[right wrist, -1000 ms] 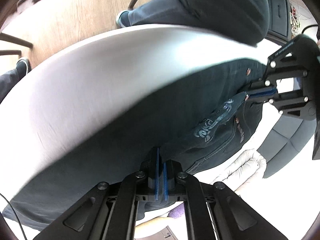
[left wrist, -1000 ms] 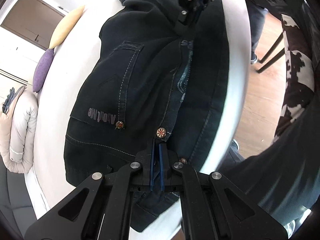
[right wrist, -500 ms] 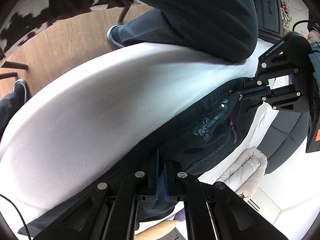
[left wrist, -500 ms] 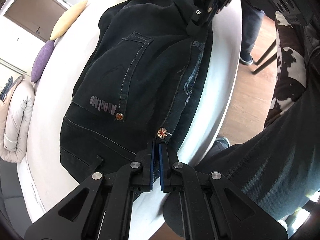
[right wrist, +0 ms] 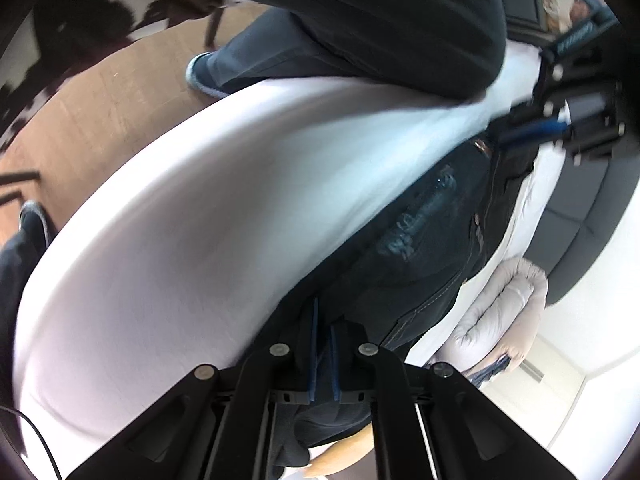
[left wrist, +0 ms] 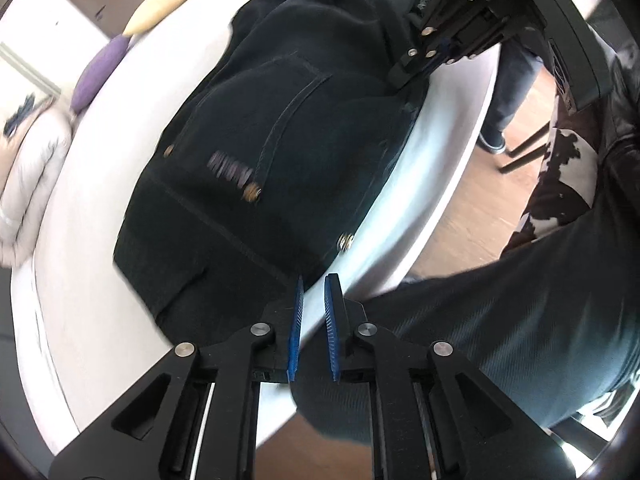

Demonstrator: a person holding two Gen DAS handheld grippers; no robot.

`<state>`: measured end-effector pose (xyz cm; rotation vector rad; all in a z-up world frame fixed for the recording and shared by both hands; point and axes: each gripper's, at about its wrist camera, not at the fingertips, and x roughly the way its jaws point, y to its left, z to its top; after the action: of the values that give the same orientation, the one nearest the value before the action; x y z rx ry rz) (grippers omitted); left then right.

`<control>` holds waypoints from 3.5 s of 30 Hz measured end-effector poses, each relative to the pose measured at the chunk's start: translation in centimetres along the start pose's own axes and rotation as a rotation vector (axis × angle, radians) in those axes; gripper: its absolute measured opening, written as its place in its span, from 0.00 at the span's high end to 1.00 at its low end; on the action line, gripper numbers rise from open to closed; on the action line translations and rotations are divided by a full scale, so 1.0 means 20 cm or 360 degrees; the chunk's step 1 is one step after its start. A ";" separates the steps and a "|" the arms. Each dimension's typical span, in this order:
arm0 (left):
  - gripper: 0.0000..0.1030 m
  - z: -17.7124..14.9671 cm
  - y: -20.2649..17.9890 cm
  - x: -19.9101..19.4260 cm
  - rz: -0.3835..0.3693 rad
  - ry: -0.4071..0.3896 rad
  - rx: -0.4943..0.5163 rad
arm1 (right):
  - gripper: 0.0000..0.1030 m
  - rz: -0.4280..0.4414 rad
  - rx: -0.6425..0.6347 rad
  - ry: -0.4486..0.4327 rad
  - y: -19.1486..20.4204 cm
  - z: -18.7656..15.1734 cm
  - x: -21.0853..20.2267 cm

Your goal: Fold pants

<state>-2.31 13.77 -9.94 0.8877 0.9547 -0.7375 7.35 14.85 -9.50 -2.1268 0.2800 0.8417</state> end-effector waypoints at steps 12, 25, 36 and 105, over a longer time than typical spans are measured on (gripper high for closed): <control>0.90 0.34 0.23 0.08 -0.0139 -0.0296 -0.0693 | 0.81 -0.0100 0.0481 0.0089 0.00 0.00 -0.07; 0.90 0.45 0.52 0.51 -0.0422 -0.0232 -0.1264 | 0.09 -0.0221 0.1929 -0.0155 -0.04 -0.49 -0.46; 0.90 0.48 0.50 0.54 -0.0315 -0.0248 -0.1301 | 0.37 0.0177 0.4339 -0.0352 0.42 -2.17 -0.21; 0.90 0.29 0.53 0.38 -0.0346 -0.0355 -0.1602 | 1.00 -0.0477 0.5672 -0.0252 1.80 -2.19 -0.57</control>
<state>11.76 12.36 -11.95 -0.1770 1.0580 -0.4238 3.07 -42.59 -4.48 -4.4043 -1.6128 1.3381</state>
